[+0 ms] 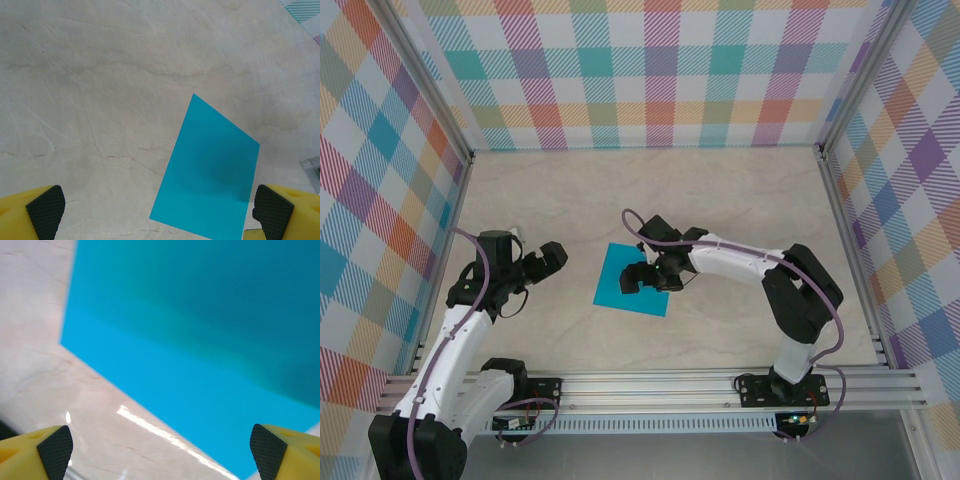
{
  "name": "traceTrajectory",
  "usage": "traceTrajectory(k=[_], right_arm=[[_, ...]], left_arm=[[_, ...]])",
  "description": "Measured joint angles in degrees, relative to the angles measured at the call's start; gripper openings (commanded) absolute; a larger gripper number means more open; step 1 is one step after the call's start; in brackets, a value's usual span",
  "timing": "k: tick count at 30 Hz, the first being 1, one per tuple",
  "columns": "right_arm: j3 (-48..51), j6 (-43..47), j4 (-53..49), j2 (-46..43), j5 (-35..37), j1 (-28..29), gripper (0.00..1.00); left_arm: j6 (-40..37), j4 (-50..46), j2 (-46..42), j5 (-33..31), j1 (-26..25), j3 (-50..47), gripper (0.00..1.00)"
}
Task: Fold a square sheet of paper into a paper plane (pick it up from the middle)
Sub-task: Rotate the square sheet of paper at the center of the table.
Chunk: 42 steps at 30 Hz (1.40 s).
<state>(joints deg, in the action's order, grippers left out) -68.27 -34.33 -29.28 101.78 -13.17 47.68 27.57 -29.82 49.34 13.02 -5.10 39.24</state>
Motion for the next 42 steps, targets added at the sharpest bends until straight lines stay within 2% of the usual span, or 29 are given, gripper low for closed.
traceTrajectory(k=[8,17,31,42], right_arm=[[-0.09,-7.82,6.67,3.54,-2.91,3.06,0.93],[1.51,-6.91,6.14,5.42,-0.81,2.51,0.93],[5.84,-2.71,5.55,1.44,0.74,0.42,0.92],[5.73,-4.22,-0.66,-5.42,5.31,0.31,0.93]], left_arm=[[-0.17,-0.04,-0.15,-0.66,0.00,0.00,1.00],[-0.13,-1.70,-1.18,-0.70,0.00,0.37,1.00],[-1.95,-11.37,-1.44,-1.55,0.00,8.83,1.00],[-2.75,-13.79,-5.11,-2.34,0.00,6.82,1.00]])
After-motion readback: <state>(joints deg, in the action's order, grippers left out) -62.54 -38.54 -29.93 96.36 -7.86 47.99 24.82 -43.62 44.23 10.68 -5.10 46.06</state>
